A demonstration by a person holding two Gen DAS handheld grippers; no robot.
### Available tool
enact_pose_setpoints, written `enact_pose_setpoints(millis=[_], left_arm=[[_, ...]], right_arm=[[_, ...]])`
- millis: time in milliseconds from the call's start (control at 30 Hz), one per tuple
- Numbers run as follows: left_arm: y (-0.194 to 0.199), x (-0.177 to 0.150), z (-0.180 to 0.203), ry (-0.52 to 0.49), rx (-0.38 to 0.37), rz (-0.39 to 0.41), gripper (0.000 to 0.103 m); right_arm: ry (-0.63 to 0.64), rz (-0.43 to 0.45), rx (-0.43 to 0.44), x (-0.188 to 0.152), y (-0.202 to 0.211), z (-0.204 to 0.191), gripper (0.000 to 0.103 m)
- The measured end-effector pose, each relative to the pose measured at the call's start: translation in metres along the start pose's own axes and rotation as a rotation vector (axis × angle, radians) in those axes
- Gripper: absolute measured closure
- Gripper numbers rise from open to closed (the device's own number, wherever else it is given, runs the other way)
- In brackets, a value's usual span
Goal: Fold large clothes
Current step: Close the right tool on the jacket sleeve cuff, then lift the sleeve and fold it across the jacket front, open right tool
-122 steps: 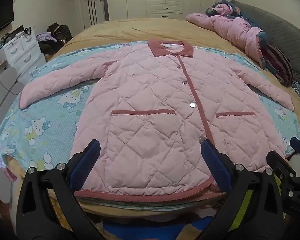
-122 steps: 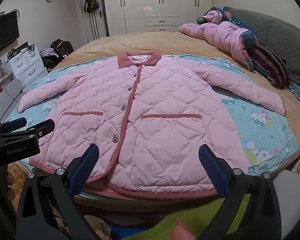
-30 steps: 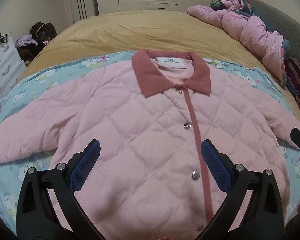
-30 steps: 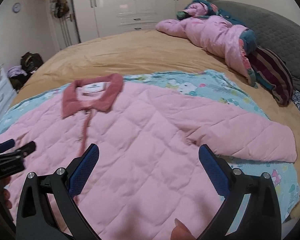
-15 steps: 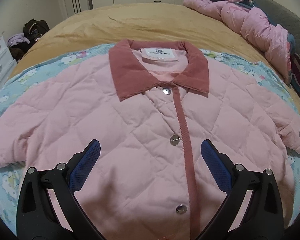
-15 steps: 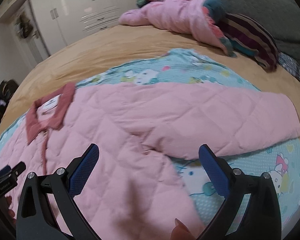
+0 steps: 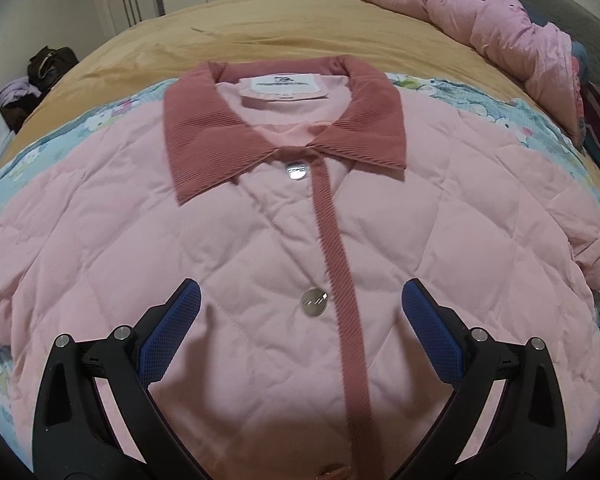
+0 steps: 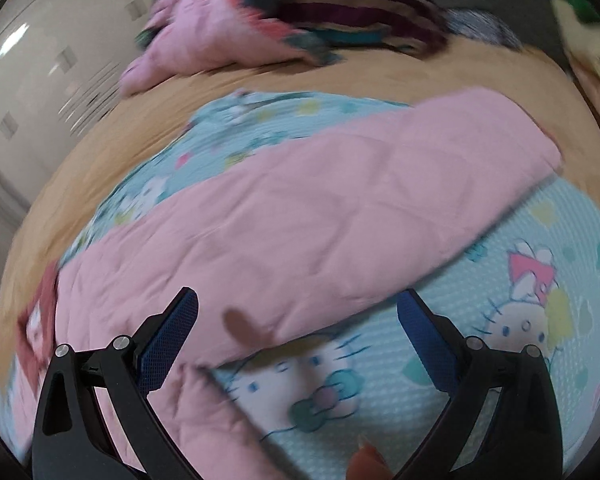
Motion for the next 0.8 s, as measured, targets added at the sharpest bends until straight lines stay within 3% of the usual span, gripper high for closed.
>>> enact_pose_setpoints(millis=[200, 400, 500, 533, 667, 800], left_arm=[[-0.003, -0.001, 0.000, 0.004, -0.014, -0.009, 0.009], [0.003, -0.001, -0.005, 0.004, -0.017, 0.000, 0.009], [0.008, 0.000, -0.008, 0.005, -0.012, 0.012, 0.009], [0.011, 0.001, -0.010, 0.006, -0.010, 0.018, 0.009], [0.021, 0.005, -0.014, 0.011, -0.008, 0.040, 0.009], [0.030, 0.007, -0.021, 0.008, 0.004, 0.045, 0.009]], right_arm=[[-0.279, -0.083, 0.072, 0.013, -0.030, 0.056, 0.004], [-0.519, -0.056, 0.217, 0.044, -0.046, 0.100, 0.004], [-0.553, -0.032, 0.257, 0.061, -0.050, 0.108, 0.004], [-0.550, -0.025, 0.267, 0.067, -0.052, 0.110, 0.011], [-0.548, -0.025, 0.318, 0.082, -0.055, 0.112, 0.070], [-0.431, 0.067, 0.354, 0.101, -0.028, 0.094, 0.080]])
Point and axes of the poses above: each gripper's, at about its wrist camera, not at the fingertips, and y roughly against the way its jaws point, z to its right, x to its top, the point moved 4 cm from there along -y, roughly the way its jaws point
